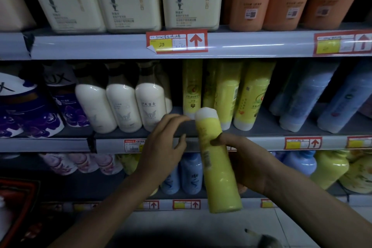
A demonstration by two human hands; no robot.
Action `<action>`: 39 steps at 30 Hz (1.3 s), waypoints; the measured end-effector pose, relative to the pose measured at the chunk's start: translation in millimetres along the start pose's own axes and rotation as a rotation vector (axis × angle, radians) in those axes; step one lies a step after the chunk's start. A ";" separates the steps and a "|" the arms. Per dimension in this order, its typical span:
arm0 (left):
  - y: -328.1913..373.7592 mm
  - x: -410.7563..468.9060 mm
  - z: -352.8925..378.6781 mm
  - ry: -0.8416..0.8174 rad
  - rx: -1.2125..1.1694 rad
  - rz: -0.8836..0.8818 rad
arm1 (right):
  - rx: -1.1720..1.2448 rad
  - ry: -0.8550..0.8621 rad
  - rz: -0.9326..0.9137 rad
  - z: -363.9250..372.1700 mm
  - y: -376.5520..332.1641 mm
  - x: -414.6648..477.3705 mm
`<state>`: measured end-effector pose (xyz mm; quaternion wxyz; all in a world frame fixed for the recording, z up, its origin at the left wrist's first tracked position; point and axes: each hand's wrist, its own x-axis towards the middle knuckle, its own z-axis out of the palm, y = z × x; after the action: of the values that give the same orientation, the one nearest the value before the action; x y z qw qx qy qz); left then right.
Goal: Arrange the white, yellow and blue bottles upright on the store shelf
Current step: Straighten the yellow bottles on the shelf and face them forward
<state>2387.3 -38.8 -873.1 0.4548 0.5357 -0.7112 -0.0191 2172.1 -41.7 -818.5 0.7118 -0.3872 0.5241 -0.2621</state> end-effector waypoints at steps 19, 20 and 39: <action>-0.3 86.7 78.8 0.210 0.086 -0.651 | -0.093 0.209 -0.167 -11.5 2.6 -1.2; 0.3 88.4 80.9 0.213 0.079 -0.663 | -0.098 0.195 -0.169 -11.3 1.5 -1.9; 3.3 36.1 53.3 0.204 -0.050 -0.427 | 0.044 0.198 -0.482 -3.8 -10.0 -20.9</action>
<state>2348.8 -90.0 -880.0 0.5230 0.6617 -0.5314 -0.0786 2162.3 -32.0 -799.5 0.5822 -0.4580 0.4780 -0.4720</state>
